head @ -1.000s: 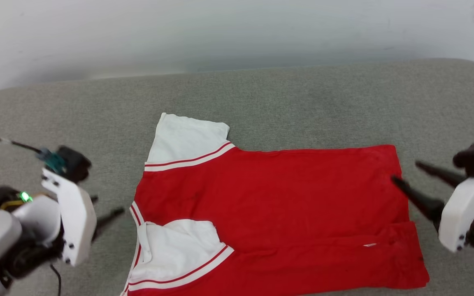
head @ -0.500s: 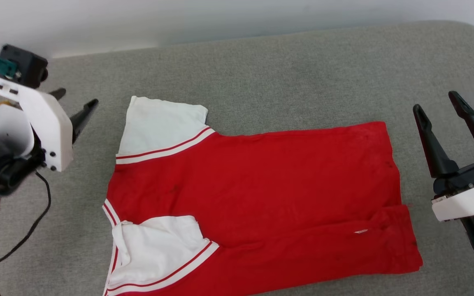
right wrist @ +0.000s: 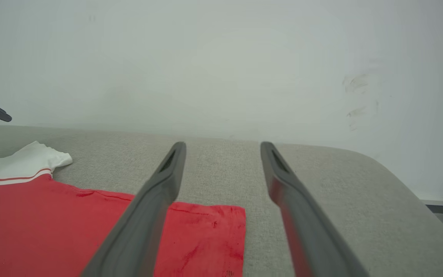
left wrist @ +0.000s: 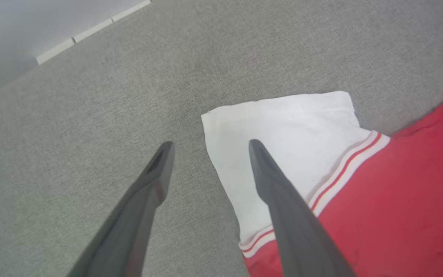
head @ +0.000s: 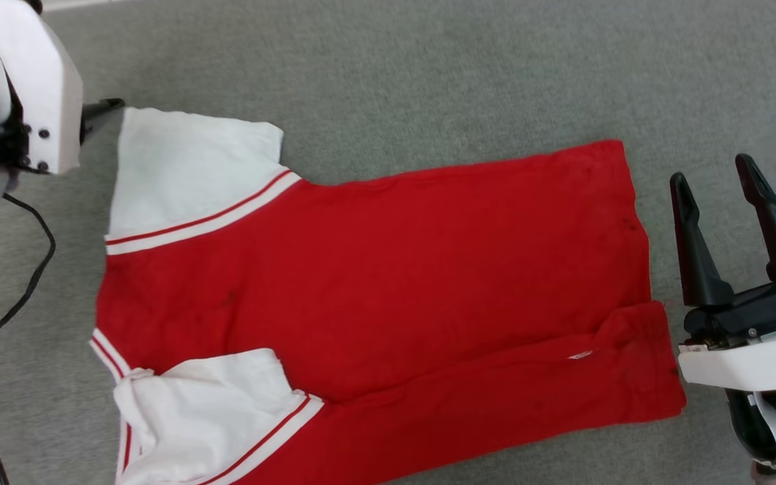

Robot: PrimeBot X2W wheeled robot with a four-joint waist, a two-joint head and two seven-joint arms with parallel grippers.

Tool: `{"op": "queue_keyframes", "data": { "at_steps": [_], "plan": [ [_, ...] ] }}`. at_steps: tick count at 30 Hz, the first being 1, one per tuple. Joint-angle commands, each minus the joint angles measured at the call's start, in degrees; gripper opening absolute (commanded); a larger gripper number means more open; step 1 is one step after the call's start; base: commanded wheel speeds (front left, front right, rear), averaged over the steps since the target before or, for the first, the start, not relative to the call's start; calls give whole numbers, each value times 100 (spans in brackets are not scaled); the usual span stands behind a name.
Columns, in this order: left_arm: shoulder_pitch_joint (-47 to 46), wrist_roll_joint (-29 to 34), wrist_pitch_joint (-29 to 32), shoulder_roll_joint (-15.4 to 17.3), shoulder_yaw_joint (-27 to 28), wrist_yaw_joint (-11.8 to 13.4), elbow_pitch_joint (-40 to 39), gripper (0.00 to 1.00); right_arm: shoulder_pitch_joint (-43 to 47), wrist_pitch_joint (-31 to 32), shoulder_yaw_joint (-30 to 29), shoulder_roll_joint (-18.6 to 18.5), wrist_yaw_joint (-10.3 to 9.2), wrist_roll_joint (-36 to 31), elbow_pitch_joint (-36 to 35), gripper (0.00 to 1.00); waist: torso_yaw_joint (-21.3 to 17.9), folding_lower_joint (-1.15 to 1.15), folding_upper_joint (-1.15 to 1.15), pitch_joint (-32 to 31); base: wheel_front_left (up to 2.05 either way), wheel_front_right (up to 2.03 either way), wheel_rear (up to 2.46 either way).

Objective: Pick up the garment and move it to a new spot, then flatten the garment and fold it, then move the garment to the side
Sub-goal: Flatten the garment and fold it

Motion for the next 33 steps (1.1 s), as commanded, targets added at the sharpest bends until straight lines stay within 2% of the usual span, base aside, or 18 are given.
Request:
{"op": "queue_keyframes", "data": {
  "at_steps": [1, 7, 14, 15, 16, 17, 21, 26, 28, 33],
  "plan": [
    [-125, -91, 195, -15, -26, -1, 53, 100, -44, -9, 20, 46, -4, -5, -19, 100, -152, -1, 0, 231, 0, 0, 0],
    [-467, -129, 1121, -106, -256, 20, 222, 100, -249, -10, 109, 22, -4, -50, -13, 100, -268, -1, 0, 586, 0, 0, 0],
    [-391, -108, 1433, -222, -505, -81, 477, 100, -472, -9, 251, -89, -4, 23, 192, 100, -314, -1, 0, 704, 0, 0, 0],
    [-361, -114, 1418, -232, -516, -101, 489, 93, -498, -10, 231, -100, -4, 46, 224, 100, -316, -1, 0, 694, 0, 0, 0],
    [-339, -108, 1390, -238, -528, -127, 500, 17, -525, -10, 213, -103, -4, 63, 253, 100, -317, -1, 0, 681, 0, 0, 0],
    [-308, -119, 1384, -249, -534, -147, 519, 0, -549, -9, 206, -108, -4, 70, 281, 100, -313, -1, 0, 659, 0, 0, 0],
    [-350, -32, 1194, -253, -534, -244, 525, 0, -743, -10, 144, -227, -4, 35, 308, 100, -265, -1, 0, 520, 0, 0, 0],
    [-372, -42, 909, -324, -510, -350, 416, 0, -1226, 160, 152, -732, -4, -50, 396, 100, -125, -1, 0, 250, 0, 0, 0],
    [-328, -44, 786, -321, -520, -397, 331, 0, -1454, 519, 289, -1019, -4, -67, 425, 100, -56, -1, 0, 132, 0, 0, 0],
    [-194, -36, 501, -330, -590, -473, 1, 0, -2147, 2065, 999, -1931, -4, 356, 503, 100, 161, -1, 0, -113, 0, 0, 0]
  ]
}}
